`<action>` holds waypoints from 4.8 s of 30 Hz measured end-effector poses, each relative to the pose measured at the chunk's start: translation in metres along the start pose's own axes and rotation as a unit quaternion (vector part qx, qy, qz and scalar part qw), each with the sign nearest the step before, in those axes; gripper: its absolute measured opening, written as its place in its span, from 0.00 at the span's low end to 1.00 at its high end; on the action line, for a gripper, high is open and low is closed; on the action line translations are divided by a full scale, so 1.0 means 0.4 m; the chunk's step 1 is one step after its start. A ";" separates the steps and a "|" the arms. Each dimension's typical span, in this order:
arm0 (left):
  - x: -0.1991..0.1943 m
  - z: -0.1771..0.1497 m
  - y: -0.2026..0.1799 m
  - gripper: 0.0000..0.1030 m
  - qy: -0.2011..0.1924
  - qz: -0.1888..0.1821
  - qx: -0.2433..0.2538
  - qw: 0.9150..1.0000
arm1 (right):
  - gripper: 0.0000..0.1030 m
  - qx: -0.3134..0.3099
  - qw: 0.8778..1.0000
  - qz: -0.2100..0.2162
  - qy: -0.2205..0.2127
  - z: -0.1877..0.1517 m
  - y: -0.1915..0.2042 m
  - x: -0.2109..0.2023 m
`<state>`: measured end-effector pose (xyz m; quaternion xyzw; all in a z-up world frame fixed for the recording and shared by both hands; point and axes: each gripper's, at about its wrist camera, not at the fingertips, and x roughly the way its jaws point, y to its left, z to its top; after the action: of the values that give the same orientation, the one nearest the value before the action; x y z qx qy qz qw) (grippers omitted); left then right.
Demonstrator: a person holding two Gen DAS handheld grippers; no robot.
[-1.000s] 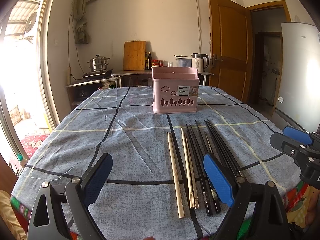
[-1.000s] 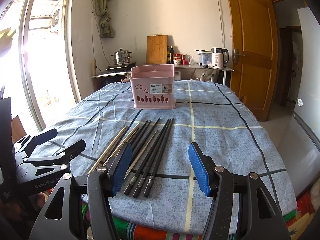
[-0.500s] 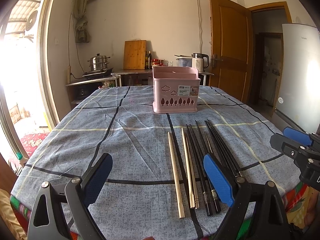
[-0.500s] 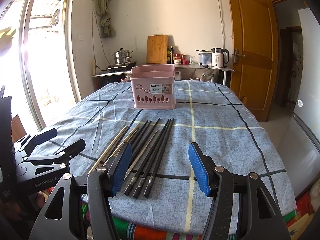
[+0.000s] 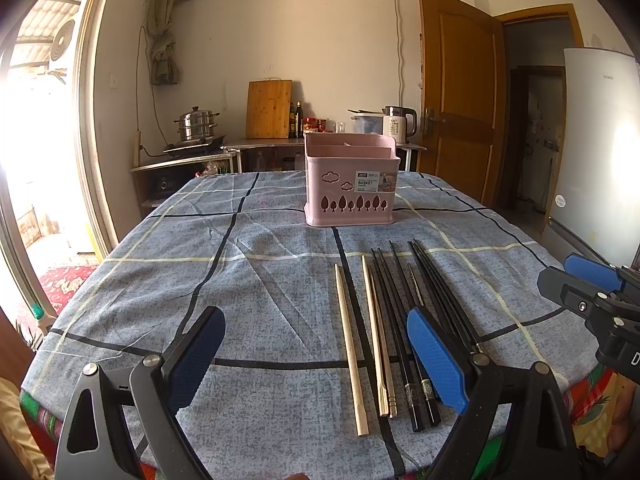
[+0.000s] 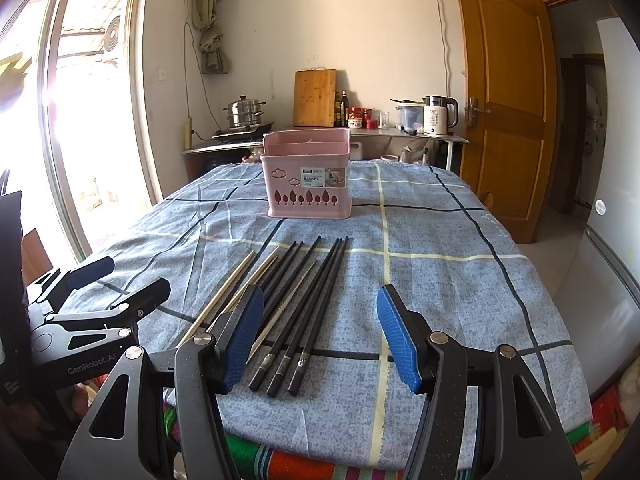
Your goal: Organize utensils
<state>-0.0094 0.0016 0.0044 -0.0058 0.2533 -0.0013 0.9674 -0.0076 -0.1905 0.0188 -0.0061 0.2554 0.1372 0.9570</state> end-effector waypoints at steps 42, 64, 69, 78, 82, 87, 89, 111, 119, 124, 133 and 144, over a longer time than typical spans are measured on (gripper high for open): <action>0.070 0.012 0.023 0.90 0.043 -0.020 -0.005 0.999 | 0.58 0.009 1.000 0.006 0.026 0.000 -0.019 0.050; 0.389 0.084 0.060 0.61 0.209 -0.062 -0.032 0.975 | 0.41 0.024 0.992 0.029 0.122 0.090 -0.034 0.297; 0.408 0.094 0.050 0.58 0.211 -0.071 -0.028 0.975 | 0.33 0.023 0.989 0.047 0.136 0.103 -0.012 0.337; 0.423 0.104 0.030 0.15 0.206 -0.068 0.008 0.976 | 0.20 0.027 0.983 0.080 0.161 0.120 0.027 0.395; 0.423 0.108 0.049 0.10 0.208 -0.075 -0.003 0.975 | 0.18 0.027 0.980 0.098 0.173 0.136 0.054 0.428; 0.429 0.114 0.096 0.09 0.217 -0.085 -0.038 0.972 | 0.17 0.029 0.973 0.110 0.201 0.142 0.078 0.484; 0.431 0.118 0.115 0.09 0.220 -0.085 -0.052 0.970 | 0.17 0.032 0.970 0.112 0.215 0.141 0.082 0.509; 0.532 0.179 0.050 0.15 0.267 -0.107 0.074 0.955 | 0.08 0.043 0.956 0.105 0.272 0.164 0.085 0.622; 0.522 0.223 0.108 0.04 0.257 -0.103 0.029 0.960 | 0.07 0.055 0.959 0.123 0.251 0.205 0.063 0.574; 0.470 0.296 0.126 0.04 0.222 -0.106 0.021 0.969 | 0.06 0.060 0.963 0.133 0.226 0.257 0.055 0.533; 0.353 0.430 0.134 0.04 0.150 -0.115 0.015 0.982 | 0.05 0.048 0.975 0.143 0.162 0.374 0.053 0.432; 0.269 0.515 0.125 0.04 0.108 -0.124 0.010 0.986 | 0.04 0.034 0.984 0.136 0.108 0.447 0.039 0.372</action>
<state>0.1853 0.0532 0.1306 -0.0270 0.3534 -0.1247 0.9267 0.1991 -0.1222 0.1023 0.0466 0.3599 0.2554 0.8962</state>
